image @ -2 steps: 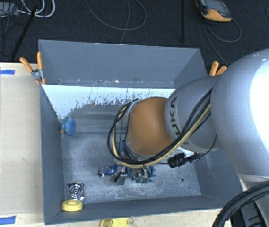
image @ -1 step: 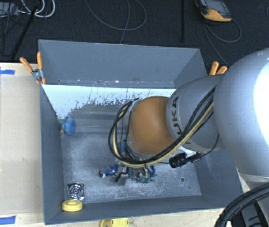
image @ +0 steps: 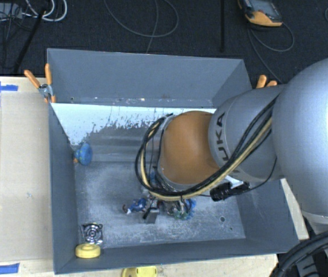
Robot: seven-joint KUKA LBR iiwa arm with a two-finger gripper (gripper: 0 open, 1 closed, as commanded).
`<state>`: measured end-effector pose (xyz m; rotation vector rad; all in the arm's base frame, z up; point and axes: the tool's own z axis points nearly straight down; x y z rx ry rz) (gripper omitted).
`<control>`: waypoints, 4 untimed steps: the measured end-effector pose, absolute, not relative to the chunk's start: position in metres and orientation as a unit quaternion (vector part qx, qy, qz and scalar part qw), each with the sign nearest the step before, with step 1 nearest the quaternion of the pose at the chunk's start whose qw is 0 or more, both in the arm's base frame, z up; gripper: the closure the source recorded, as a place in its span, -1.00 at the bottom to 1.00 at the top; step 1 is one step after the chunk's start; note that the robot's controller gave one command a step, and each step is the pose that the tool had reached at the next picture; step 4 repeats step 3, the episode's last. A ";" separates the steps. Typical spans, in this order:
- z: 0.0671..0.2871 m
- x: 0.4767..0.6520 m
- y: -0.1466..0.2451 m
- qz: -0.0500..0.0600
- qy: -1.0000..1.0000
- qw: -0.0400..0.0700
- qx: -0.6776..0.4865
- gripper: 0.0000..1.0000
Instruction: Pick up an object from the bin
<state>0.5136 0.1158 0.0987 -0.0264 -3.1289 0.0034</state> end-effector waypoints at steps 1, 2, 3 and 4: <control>0.120 0.516 0.116 0.000 -1.000 0.002 -0.009 1.00; 0.134 0.517 0.116 0.000 -1.000 -0.001 -0.009 1.00; 0.141 0.517 0.116 -0.001 -1.000 -0.002 -0.010 1.00; 0.141 0.517 0.116 -0.001 -1.000 -0.002 -0.010 1.00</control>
Offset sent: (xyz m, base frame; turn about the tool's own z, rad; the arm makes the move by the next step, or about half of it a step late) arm 0.0000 0.0001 0.0260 0.0000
